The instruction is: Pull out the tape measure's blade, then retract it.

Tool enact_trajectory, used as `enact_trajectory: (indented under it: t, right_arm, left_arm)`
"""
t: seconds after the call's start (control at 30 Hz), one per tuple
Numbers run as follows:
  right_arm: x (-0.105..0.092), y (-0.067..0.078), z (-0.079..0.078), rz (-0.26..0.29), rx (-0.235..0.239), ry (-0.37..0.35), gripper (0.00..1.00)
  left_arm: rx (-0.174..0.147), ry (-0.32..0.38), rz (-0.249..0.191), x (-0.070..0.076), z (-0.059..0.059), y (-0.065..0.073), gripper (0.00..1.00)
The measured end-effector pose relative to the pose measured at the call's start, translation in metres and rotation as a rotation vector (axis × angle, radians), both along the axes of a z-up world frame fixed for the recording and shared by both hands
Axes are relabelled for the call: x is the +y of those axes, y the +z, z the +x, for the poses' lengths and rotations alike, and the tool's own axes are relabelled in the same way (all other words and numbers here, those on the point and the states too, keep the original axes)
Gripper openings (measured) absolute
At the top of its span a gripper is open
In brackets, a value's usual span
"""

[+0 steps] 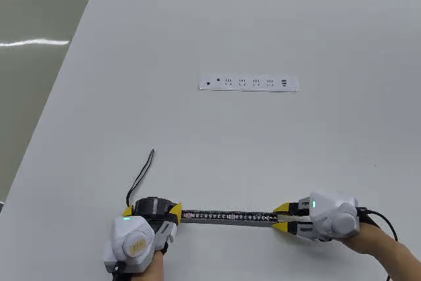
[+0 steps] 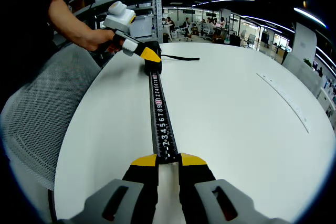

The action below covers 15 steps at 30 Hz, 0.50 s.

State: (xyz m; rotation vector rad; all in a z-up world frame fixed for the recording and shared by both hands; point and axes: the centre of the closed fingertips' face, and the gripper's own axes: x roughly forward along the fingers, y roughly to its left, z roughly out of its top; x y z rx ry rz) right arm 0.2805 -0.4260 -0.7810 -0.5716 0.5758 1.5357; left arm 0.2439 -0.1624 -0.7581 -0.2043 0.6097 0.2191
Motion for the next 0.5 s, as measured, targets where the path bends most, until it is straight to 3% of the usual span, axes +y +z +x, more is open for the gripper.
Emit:
enact_trajectory:
  t: [0.5]
  right_arm:
    - [0.0077, 0.0033, -0.0008, 0.010, 0.001, 0.005, 0.13]
  left_arm:
    - [-0.001, -0.004, -0.023, 0.0000, -0.0007, 0.0013, 0.61]
